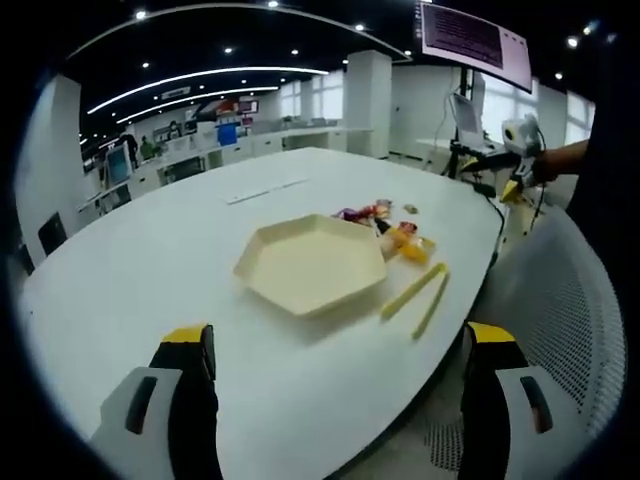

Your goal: Place the target food into the container with the food tongs after gripping and lifting it, then release it inside without dropping or visibly crushing the food.

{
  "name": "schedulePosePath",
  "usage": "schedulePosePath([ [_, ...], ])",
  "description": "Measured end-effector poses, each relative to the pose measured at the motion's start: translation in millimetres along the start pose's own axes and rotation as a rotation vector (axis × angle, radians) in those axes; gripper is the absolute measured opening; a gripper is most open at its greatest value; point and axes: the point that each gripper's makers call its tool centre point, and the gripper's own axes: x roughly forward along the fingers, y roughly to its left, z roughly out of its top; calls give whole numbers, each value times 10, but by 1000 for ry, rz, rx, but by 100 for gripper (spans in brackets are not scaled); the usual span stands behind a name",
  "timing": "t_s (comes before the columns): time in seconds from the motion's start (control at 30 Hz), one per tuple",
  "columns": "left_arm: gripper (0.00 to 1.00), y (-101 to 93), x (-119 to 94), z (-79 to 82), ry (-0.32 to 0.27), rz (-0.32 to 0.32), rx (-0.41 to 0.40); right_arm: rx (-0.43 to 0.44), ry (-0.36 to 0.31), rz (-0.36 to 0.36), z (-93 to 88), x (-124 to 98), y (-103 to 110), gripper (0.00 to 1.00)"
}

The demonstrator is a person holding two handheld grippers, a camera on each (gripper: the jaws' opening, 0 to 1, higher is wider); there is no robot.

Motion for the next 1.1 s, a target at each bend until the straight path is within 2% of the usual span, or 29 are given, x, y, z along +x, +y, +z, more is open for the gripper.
schedulePosePath([
  [0.03, 99, -40, 18, -74, 41, -25, 6, 2, -3, -2, 2, 1, -8, 100],
  [0.1, 99, -96, 36, -160, 83, -60, 17, 12, -17, -11, 8, 1, -42, 100],
  [0.17, 99, -117, 53, -141, 75, -61, 30, 28, -23, -8, 1, -1, -31, 100],
  [0.27, 100, -63, 41, -103, 54, -30, 38, 17, -5, 17, -55, 13, 37, 100],
  [0.3, 100, -35, 22, -22, 10, -13, 25, 11, 13, 30, -88, 26, 70, 100],
  [0.33, 100, -11, 5, 14, -9, 0, 38, 11, 26, 38, -108, 36, 88, 100],
  [0.43, 100, 7, 3, -46, 25, 4, 31, -15, 24, 47, -69, 66, 114, 100],
  [0.67, 100, -121, 3, 6, 1, -60, 6, -37, 36, 51, -31, 78, 131, 100],
  [0.8, 100, -132, 10, -23, 13, -67, 31, -59, 38, 58, -13, 87, 145, 100],
  [1.1, 96, -138, 3, -50, 40, -97, 75, -48, 20, 50, 29, 103, 115, 100],
])
